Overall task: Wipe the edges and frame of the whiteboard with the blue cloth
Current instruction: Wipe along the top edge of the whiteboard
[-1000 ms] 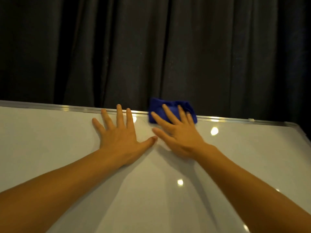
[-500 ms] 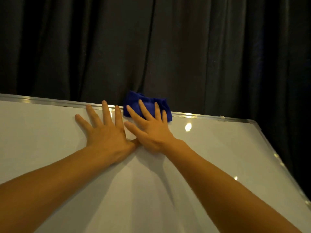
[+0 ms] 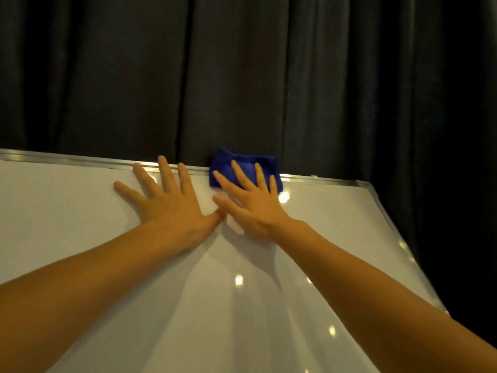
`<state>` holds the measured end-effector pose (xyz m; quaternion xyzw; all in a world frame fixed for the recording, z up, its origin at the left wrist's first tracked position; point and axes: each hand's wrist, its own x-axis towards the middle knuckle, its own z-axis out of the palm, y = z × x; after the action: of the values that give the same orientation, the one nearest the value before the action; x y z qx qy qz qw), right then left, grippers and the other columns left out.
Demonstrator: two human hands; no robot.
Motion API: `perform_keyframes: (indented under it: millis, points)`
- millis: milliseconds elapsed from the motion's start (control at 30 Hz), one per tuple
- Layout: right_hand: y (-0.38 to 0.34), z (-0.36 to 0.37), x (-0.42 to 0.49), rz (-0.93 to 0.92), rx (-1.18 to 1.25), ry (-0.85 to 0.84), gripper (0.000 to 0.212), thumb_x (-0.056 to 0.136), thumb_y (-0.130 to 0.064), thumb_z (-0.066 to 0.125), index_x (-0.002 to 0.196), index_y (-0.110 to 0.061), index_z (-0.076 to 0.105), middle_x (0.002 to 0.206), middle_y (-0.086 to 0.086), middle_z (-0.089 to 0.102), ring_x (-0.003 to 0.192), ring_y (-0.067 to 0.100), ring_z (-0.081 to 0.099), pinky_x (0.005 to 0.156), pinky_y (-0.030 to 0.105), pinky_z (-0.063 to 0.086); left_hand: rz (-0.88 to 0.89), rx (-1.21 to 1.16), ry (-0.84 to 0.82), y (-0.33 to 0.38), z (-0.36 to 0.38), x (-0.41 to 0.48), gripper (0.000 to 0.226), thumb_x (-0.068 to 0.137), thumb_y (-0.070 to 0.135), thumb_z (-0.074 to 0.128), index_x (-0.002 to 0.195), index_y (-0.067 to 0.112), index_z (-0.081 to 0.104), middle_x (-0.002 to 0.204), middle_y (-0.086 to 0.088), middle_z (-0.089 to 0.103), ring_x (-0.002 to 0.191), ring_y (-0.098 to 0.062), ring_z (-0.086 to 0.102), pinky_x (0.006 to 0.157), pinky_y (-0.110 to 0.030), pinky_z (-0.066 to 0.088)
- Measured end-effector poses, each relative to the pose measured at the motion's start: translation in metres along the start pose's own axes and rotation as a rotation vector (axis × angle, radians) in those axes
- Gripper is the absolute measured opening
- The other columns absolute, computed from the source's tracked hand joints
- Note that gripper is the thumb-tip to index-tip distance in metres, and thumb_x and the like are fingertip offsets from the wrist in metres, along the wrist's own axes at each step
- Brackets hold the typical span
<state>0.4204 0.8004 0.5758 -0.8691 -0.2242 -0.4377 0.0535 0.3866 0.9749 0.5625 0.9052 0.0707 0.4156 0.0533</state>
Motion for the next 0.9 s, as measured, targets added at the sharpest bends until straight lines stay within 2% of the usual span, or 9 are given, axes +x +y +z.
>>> perform_keyframes:
  millis: [67,133,233,333,467,567,667,767,900]
  points:
    - [0.033,-0.01,-0.014,-0.131,-0.048,0.001,0.05,0.083,-0.086,0.01,0.13,-0.08,-0.009,0.163,-0.024,-0.01,0.15,0.021,-0.023,0.11,0.043,-0.028,0.013,0.026,-0.002,0.034,0.003,-0.004,0.121,0.062,0.095,0.011,0.154,0.022,-0.018,0.163,-0.016,-0.021,0.146,-0.052,-0.013,0.111,-0.076,0.003]
    - [0.078,-0.027,-0.023,-0.115,-0.084,0.0,0.051,0.081,-0.088,0.008,0.128,-0.081,-0.009,0.165,-0.021,-0.01,0.15,0.023,-0.023,0.111,0.044,-0.026,0.006,-0.001,0.009,0.05,0.005,-0.006,0.121,0.061,0.095,0.009,0.154,0.023,-0.018,0.163,-0.016,-0.022,0.146,-0.051,-0.014,0.111,-0.075,0.002]
    - [0.158,-0.053,-0.044,0.151,-0.06,0.013,0.061,0.08,-0.087,0.008,0.138,-0.073,-0.003,0.166,-0.017,-0.012,0.151,0.029,-0.02,0.115,0.05,-0.021,0.04,-0.057,0.033,0.069,0.012,-0.013,0.118,0.064,0.095,0.006,0.154,0.023,-0.017,0.163,-0.014,-0.023,0.145,-0.051,-0.016,0.112,-0.074,0.0]
    - [0.175,-0.051,-0.044,0.306,-0.005,0.013,0.074,0.078,-0.089,0.008,0.147,-0.063,0.003,0.167,-0.013,-0.011,0.15,0.033,-0.022,0.114,0.055,-0.02,0.035,-0.038,0.015,0.101,0.015,-0.027,0.117,0.066,0.094,0.006,0.154,0.021,-0.017,0.163,-0.015,-0.022,0.145,-0.052,-0.017,0.111,-0.074,-0.002]
    - [0.132,-0.031,-0.04,-0.028,0.039,0.003,0.073,0.077,-0.091,0.004,0.145,-0.065,0.003,0.166,-0.016,-0.004,0.15,0.025,-0.022,0.108,0.044,-0.031,-0.131,-0.001,-0.031,0.132,0.007,-0.029,0.127,0.057,0.094,0.003,0.155,0.015,-0.013,0.163,-0.018,-0.018,0.145,-0.053,-0.012,0.113,-0.072,0.003]
    - [0.16,-0.043,-0.048,-0.187,-0.067,0.025,0.058,0.087,-0.084,0.012,0.14,-0.07,-0.005,0.167,-0.016,-0.004,0.151,0.025,-0.017,0.112,0.044,-0.025,0.008,0.0,0.005,0.144,0.007,-0.03,0.123,0.059,0.096,0.004,0.155,0.022,-0.015,0.164,-0.014,-0.019,0.146,-0.049,-0.015,0.114,-0.071,0.0]
    - [0.218,-0.063,-0.058,0.027,-0.102,0.042,0.062,0.087,-0.082,0.014,0.145,-0.066,-0.001,0.167,-0.014,-0.007,0.152,0.029,-0.015,0.117,0.047,-0.017,0.229,0.002,0.018,0.17,0.016,-0.038,0.118,0.062,0.096,0.005,0.153,0.026,-0.018,0.163,-0.01,-0.024,0.146,-0.047,-0.021,0.114,-0.07,-0.007]
    - [0.257,-0.076,-0.076,0.322,-0.065,0.03,0.067,0.088,-0.08,0.015,0.15,-0.058,0.002,0.167,-0.011,-0.01,0.151,0.029,-0.019,0.118,0.049,-0.016,0.29,-0.007,-0.017,0.206,0.029,-0.048,0.121,0.058,0.096,0.0,0.153,0.024,-0.02,0.162,-0.011,-0.025,0.145,-0.048,-0.021,0.113,-0.071,-0.006]
    - [0.23,-0.07,-0.077,0.299,0.036,0.04,0.083,0.074,-0.088,0.007,0.151,-0.055,0.007,0.167,-0.011,-0.004,0.151,0.033,-0.019,0.116,0.052,-0.018,0.242,0.038,-0.005,0.242,0.037,-0.053,0.131,0.058,0.099,0.003,0.153,0.011,-0.016,0.163,-0.019,-0.018,0.144,-0.052,-0.019,0.111,-0.075,-0.005]
